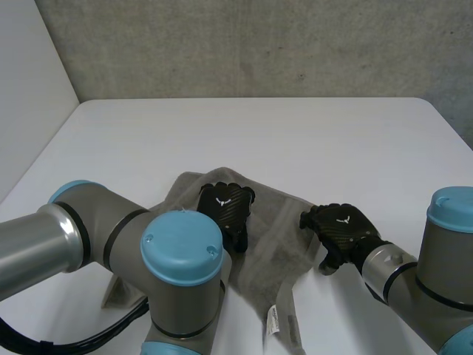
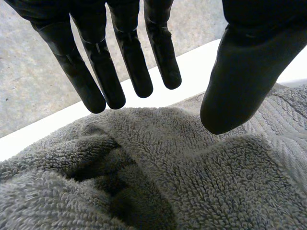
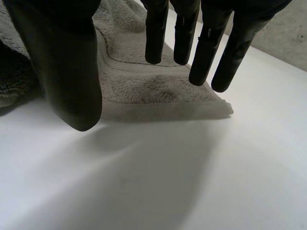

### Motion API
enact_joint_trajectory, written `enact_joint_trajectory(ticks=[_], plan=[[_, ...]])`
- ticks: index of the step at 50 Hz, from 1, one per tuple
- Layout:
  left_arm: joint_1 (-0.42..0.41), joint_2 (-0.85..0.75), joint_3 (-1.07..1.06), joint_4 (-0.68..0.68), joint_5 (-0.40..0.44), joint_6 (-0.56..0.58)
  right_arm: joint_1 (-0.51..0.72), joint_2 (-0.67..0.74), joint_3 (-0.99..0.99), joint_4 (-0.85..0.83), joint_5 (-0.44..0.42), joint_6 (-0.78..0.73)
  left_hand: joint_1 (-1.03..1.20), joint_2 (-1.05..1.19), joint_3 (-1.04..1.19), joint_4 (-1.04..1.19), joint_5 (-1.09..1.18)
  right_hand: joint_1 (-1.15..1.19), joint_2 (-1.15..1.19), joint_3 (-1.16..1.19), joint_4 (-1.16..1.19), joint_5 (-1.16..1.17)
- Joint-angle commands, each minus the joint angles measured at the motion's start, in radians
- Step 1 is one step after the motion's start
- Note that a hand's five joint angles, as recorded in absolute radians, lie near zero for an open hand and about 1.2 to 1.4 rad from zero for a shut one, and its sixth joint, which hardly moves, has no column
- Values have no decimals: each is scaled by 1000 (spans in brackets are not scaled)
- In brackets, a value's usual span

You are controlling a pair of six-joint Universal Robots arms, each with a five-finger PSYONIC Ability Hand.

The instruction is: Fold the towel.

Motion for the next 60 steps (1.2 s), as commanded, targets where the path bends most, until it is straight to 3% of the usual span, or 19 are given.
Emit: enact_joint_trajectory(ticks=[1,21,27,31,32,33,34,35,37,42,45,47,52,60], plan=[[-6,63,-157,271,-112,59,-36,20,-63,-24,-86,-65,-661,-667,-665,-663,-833,953,960,945,941,926],[-3,118,-154,268,-112,60,-37,-55,-75,-18,-60,-66,-658,-664,-662,-660,-831,953,960,945,941,926],[33,175,-161,262,-88,67,-37,-89,-78,-18,-66,-64,-638,-644,-642,-639,-810,919,926,912,907,893],[95,230,-192,223,5,65,-36,-99,-81,-17,-66,-64,-629,-635,-633,-630,-801,660,667,653,648,634],[95,230,-192,223,6,65,-34,-107,-83,-17,-68,-61,-629,-635,-633,-630,-801,393,400,385,381,366],[119,247,-203,210,39,65,-32,-112,-83,-12,-71,-58,-629,-635,-633,-630,-801,-20,-13,-27,-31,-46],[120,247,-203,210,39,65,-32,-112,-83,-12,-71,-58,-629,-635,-633,-630,-801,-24,-17,-31,-36,-50],[142,264,-212,196,73,67,-32,-115,-84,-6,-71,-61,-629,-635,-633,-630,-801,-269,-262,-276,-281,-295],[161,279,-224,180,99,68,-32,-116,-86,6,-76,-63,-632,-638,-636,-633,-804,-269,-262,-276,-281,-295],[216,336,-278,117,148,70,-29,-125,-94,72,-111,-84,-632,-638,-636,-633,-804,-269,-262,-276,-281,-295],[262,380,-324,70,181,83,-26,-145,-88,120,-177,-163,-632,-638,-636,-633,-804,-269,-262,-276,-281,-295],[323,425,-378,23,232,129,-20,-167,-72,159,-252,-276,-629,-635,-633,-630,-801,-269,-262,-276,-281,-295],[418,480,-473,-25,325,217,-16,-190,-42,210,-342,-423,-629,-635,-633,-630,-801,-269,-262,-276,-281,-295],[540,566,-640,-31,395,329,49,-187,-20,238,-427,-479,-650,-656,-653,-651,-822,-269,-262,-276,-281,-295]])
